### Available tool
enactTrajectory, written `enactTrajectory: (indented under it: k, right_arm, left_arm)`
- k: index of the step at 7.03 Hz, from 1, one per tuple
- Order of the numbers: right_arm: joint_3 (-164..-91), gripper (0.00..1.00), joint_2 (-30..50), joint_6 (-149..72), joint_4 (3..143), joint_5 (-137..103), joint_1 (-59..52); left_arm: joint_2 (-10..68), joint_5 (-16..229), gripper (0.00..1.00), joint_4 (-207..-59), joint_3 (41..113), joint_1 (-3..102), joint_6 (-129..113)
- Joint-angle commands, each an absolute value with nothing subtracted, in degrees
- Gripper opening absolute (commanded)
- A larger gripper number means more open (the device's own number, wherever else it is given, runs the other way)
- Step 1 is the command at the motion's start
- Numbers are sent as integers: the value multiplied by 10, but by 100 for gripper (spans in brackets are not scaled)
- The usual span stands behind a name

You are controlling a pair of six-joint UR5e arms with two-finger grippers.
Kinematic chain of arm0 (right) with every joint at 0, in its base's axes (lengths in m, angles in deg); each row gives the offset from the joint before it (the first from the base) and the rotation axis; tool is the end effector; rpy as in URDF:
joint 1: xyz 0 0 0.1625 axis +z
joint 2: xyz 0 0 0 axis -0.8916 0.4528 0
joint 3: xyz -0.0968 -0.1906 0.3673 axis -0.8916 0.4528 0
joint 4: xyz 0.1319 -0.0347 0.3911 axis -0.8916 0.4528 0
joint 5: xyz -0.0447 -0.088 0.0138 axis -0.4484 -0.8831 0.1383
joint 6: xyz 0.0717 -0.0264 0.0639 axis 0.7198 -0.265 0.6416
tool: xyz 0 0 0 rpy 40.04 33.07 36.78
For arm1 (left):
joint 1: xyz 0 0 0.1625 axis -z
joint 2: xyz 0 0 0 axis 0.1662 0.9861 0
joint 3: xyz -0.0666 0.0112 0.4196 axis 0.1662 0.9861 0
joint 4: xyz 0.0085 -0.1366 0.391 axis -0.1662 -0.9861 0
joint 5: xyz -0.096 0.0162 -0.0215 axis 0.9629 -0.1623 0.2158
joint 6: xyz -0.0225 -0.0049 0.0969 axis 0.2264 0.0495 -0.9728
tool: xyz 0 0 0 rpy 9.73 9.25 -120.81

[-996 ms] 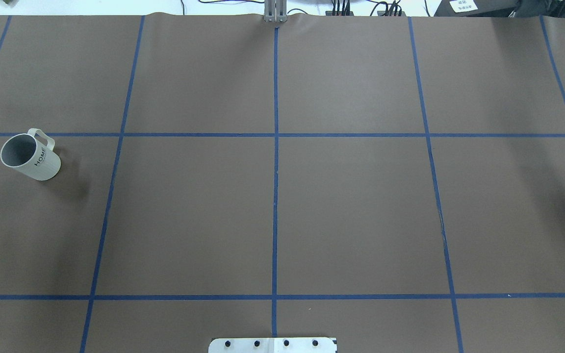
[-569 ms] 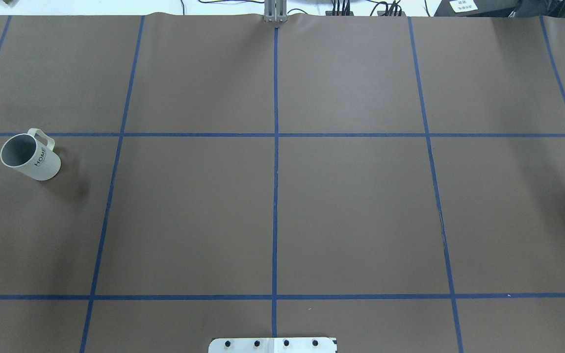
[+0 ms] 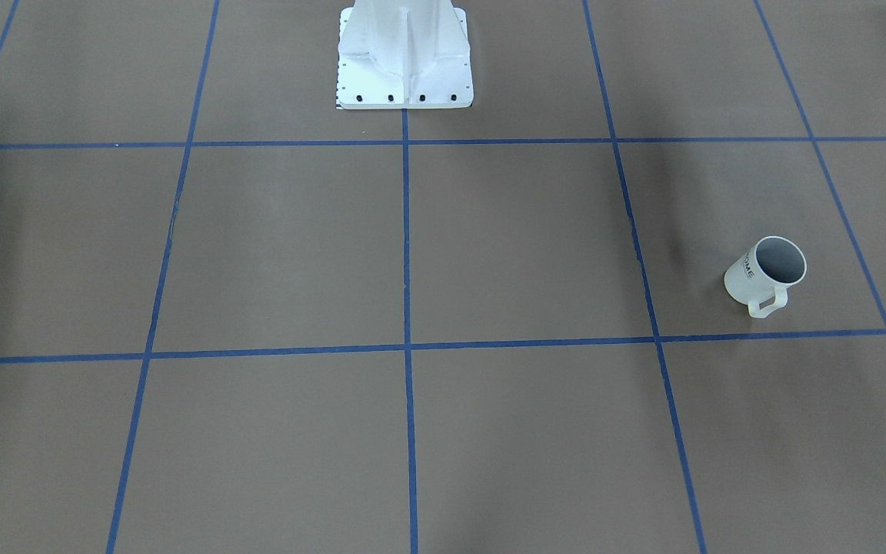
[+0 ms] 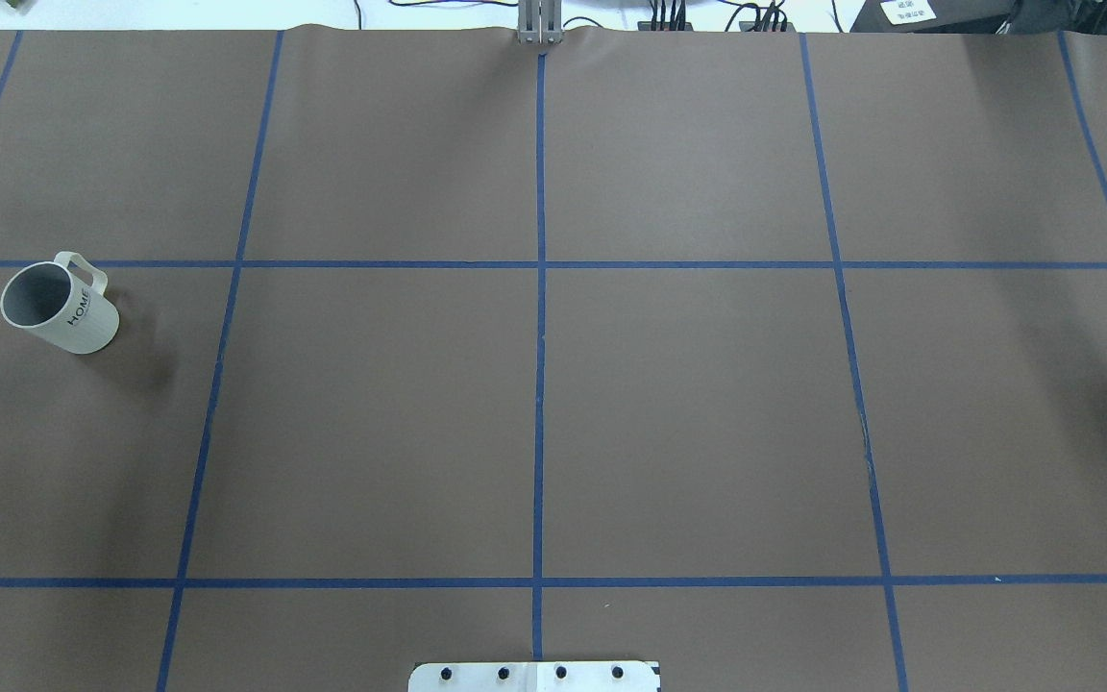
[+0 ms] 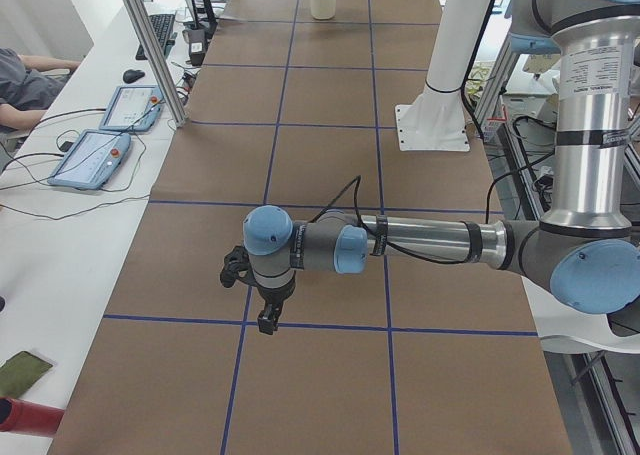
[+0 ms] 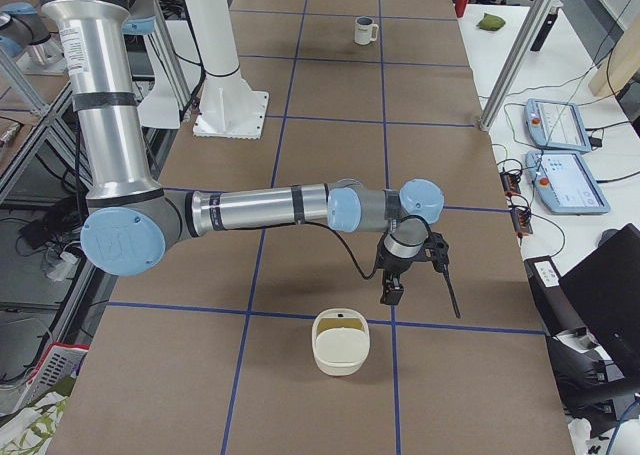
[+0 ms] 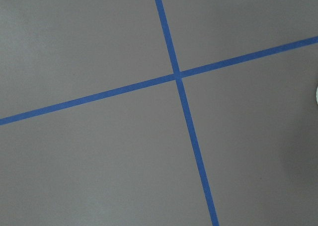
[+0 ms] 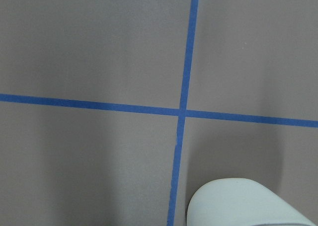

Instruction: Left arm hands cup to right arm to dump lemon

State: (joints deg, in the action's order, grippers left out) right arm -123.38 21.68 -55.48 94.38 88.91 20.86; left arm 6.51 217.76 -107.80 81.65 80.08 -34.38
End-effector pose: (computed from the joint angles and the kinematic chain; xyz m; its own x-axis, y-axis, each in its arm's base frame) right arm 0.0117 -0.5549 0.6099 0.7695 -0.0825 0.6333 0.1115 0.9938 -0.0060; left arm -0.0628 -0.4766 0.6355 0.7177 0.2492 -0.6503 -0.1563 0.9676 0.1982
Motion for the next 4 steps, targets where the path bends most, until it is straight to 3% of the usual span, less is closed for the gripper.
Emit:
enactTrajectory:
  k: [1,4]
  right_arm:
    - [-1233,100,215,-554,936,890,209]
    - [-1234,100,211,-553,936,890,209]
  left_arm:
    - [65,2178,100,-1078,817,801,-344]
    - [65,2171,100,-1078,816,801,-344]
